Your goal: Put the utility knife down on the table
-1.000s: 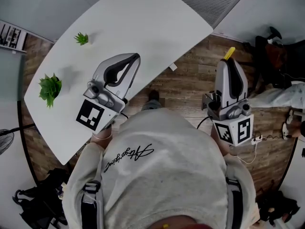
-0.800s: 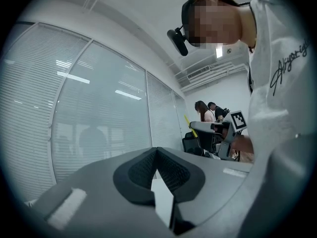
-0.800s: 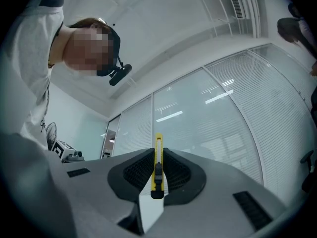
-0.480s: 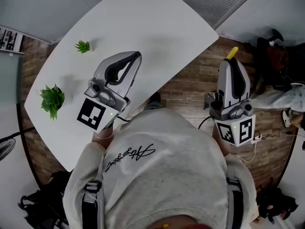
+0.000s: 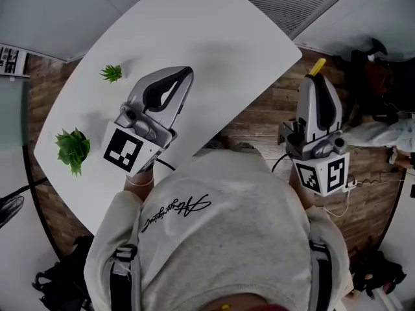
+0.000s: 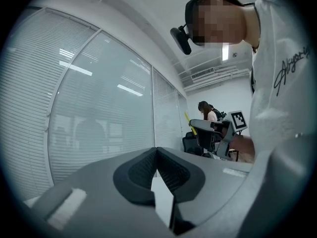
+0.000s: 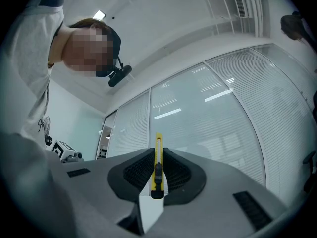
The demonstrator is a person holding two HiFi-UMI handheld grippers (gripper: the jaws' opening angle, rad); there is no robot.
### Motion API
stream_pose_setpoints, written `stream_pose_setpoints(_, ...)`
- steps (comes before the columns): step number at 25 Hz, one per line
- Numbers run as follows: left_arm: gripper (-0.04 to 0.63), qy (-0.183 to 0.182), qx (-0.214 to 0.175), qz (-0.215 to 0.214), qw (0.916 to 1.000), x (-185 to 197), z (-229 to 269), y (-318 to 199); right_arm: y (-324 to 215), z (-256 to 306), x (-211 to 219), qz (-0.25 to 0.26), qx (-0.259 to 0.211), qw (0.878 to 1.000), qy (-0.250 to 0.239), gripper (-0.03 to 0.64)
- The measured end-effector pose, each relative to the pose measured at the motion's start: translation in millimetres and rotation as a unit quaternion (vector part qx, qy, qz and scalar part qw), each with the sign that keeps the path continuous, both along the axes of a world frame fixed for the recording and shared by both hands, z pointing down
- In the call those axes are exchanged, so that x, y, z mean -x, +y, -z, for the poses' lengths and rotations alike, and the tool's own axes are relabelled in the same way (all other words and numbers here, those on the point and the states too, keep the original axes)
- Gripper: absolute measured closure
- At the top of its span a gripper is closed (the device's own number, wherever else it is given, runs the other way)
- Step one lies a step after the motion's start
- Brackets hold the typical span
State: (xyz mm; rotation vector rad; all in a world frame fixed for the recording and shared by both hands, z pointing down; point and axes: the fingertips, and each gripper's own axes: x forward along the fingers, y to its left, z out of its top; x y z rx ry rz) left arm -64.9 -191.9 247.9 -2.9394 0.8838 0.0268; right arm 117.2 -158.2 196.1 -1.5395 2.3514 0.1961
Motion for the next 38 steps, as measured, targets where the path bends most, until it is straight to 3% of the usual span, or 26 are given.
stream_pose_setpoints(5, 0.606, -0.006, 0.004, 0.002, 1.0, -7.9, -1.5, -4.9, -9.5, 0.1, -6.2, 0.008, 0.001, 1.0, -0.001, 0.563)
stream_pose_setpoints(24, 0.606, -0.003, -0.008, 0.091, 0.9958, -42.6, 3.4, -20.6, -52.1, -2.5, -51.0, 0.086, 0.002, 0.996, 0.006, 0.563)
stream_pose_setpoints(38, 0.606, -0.009, -0.004, 0.139, 0.9902, -43.7, -0.9, -23.8, -80.2, -16.2, -53.5, 0.124, 0.018, 0.992, 0.018, 0.563)
